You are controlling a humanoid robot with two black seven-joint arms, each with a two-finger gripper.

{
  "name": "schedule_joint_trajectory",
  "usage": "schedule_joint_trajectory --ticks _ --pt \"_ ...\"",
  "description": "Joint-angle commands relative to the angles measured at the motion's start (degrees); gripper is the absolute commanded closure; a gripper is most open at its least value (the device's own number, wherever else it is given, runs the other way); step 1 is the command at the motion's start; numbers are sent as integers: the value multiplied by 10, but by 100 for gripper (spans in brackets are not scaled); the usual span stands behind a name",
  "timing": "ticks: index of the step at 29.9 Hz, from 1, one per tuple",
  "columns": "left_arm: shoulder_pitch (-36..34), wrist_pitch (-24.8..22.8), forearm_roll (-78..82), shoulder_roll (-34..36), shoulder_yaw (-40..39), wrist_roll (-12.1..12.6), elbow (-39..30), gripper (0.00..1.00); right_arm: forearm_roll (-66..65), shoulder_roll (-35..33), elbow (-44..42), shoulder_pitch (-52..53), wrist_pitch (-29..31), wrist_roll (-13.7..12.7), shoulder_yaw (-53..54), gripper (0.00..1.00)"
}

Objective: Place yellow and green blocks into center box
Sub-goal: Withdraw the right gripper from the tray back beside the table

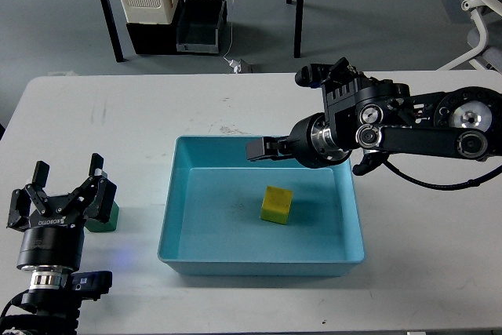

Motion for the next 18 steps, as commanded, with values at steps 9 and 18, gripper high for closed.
schedule_joint_trajectory --ticks 9,18 --pt "-4 0 0 0 2 1 5 0 84 -133 -6 -81 1 4 221 0" --pt "-6 0 -1 0 3 0 8 0 238 -114 -97 -273 32 4 549 0"
